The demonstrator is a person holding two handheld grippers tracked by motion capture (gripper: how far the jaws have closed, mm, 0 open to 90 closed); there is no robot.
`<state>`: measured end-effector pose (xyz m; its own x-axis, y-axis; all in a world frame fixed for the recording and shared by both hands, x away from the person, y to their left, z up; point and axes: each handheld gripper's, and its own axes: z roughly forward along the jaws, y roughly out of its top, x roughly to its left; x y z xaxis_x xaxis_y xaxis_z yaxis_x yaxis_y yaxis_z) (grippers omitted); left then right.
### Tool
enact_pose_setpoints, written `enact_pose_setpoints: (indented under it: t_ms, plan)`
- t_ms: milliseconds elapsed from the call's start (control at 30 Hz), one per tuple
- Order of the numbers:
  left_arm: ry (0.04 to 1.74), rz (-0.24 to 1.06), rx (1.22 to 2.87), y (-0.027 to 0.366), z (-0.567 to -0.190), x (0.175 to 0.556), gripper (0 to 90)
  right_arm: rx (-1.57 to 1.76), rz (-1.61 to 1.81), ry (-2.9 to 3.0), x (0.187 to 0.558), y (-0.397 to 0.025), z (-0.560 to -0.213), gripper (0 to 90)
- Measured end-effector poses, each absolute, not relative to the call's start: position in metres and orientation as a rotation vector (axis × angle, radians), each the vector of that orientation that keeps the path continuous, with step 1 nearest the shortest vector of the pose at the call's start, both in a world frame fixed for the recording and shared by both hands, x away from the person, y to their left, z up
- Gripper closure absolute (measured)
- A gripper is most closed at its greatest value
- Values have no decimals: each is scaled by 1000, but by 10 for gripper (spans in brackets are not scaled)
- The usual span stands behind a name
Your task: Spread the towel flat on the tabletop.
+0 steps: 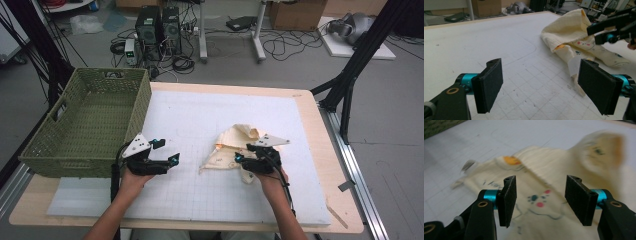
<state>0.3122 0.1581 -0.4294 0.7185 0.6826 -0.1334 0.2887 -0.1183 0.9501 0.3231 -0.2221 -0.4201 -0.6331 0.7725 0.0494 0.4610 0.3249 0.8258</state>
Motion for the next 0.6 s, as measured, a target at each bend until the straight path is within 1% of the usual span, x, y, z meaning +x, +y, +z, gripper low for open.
enact_pose_setpoints:
  t_ms: [133,167,233,300,333,467,500,533,600]
  plan:
    - [785,402,1701,159,-429,312,206,1053,1224,2352,326,-204,-432,432]
    - [785,402,1701,159,-429,313,206,1014,1227,2402,326,-192,-437,444]
    - [785,404,1701,160,-429,313,206,977,1214,2443,329,-182,-442,469]
    - [786,405,1698,160,-429,313,207,962,1161,2484,331,-174,-449,526]
    - [789,408,1695,161,-429,313,207,962,1175,2471,332,-173,-449,603]
    - [795,409,1689,163,-429,313,206,969,1209,2495,333,-175,-449,795]
    - [796,409,1691,163,-429,313,207,961,1210,2508,333,-175,-449,831]
    - [796,409,1691,163,-429,313,207,961,1210,2508,333,-175,-449,831]
    - [796,410,1690,163,-429,313,207,924,1223,2535,327,-172,-449,873]
